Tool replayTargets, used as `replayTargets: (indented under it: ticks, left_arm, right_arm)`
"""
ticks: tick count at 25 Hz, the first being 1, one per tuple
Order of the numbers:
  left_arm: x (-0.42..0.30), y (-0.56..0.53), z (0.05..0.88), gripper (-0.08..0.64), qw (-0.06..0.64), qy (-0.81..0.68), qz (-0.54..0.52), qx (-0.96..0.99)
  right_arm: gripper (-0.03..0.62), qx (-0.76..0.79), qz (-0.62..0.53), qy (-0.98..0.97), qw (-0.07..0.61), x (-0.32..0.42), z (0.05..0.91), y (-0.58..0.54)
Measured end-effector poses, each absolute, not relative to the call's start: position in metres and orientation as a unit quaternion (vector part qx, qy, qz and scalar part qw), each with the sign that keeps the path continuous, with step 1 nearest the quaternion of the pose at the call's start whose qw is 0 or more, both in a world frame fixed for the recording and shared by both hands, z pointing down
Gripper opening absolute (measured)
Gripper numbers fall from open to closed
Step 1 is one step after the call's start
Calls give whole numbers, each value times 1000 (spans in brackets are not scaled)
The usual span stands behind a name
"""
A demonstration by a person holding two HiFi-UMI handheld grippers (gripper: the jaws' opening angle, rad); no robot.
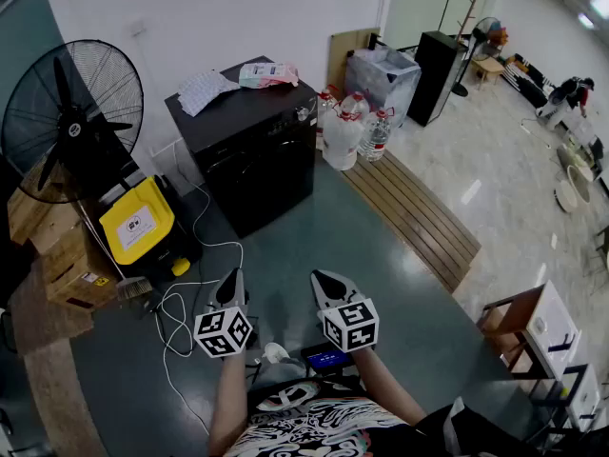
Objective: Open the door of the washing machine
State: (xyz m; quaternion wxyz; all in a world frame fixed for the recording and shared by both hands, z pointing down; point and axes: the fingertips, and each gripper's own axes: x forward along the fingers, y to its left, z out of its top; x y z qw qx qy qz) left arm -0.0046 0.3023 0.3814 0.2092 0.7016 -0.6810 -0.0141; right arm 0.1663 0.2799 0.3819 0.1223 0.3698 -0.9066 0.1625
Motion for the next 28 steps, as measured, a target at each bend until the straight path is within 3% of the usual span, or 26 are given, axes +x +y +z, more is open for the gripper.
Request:
replayTargets:
  ticks: [9,10,11,12,19,28]
  left_arm:
    - [2,298,355,8,202,-663,-59,719]
    - [2,294,355,70,198,-662,-58,721]
    - [-1,291,356,131,195,-664,-54,720]
    - [-4,287,359,149,192,-669,-49,716]
    - [-41,236,401,149,211,-680,-14,702]
    - [-128,93,482,150,224,-640,80,730]
  right_arm:
    - [4,372,165,-905,125,170,377,268]
    - [10,369,163,-906,125,168,378,263]
    - [168,361,163,-909,126,165,379,259]
    - [228,355,167,-911,127,162,382,255]
    - [206,351,182,-906,153,134,412,202]
    - [204,408,202,-865,212,71,467,66]
